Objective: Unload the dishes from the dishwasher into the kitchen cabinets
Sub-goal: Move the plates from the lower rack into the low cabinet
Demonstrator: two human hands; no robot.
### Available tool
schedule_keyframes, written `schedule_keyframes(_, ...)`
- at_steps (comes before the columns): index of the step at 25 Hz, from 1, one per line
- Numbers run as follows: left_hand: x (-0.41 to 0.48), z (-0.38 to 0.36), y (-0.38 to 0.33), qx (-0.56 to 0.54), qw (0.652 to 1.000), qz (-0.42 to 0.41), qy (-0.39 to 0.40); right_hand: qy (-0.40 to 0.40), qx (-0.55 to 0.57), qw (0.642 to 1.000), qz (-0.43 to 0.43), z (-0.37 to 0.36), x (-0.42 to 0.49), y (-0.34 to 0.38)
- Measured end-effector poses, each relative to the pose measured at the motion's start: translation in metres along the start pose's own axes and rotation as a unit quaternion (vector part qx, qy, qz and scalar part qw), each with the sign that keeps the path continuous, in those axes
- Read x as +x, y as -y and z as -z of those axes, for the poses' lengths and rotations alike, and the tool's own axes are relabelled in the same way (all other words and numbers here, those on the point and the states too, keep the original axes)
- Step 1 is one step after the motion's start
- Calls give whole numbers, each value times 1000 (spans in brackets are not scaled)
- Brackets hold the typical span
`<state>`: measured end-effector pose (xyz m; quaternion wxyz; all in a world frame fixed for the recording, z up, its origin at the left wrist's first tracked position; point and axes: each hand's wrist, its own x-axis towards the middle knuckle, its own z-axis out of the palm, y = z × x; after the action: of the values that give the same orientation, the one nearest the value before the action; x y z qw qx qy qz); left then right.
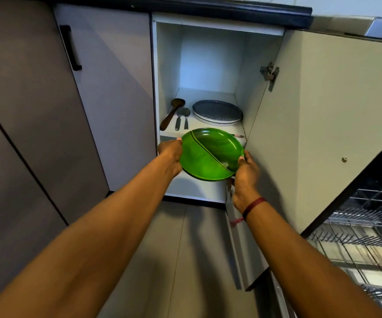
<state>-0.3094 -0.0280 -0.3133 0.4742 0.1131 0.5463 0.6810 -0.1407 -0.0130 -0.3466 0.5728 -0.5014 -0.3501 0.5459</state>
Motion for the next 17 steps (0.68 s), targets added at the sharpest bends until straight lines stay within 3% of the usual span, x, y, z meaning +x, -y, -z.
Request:
schedule_keyframes(10, 81, -32, -20, -3, 998, -17, -62, -30, -169, 982, 80, -53, 90, -1)
schedule_keyframes(14, 111, -48, -28, 61, 998, -5, 3, -64, -298, 947, 100, -61, 127, 0)
schedule_keyframes(17, 132, -63, -39, 86, 996, 1, 35, -79, -293, 949, 82, -71, 150, 4)
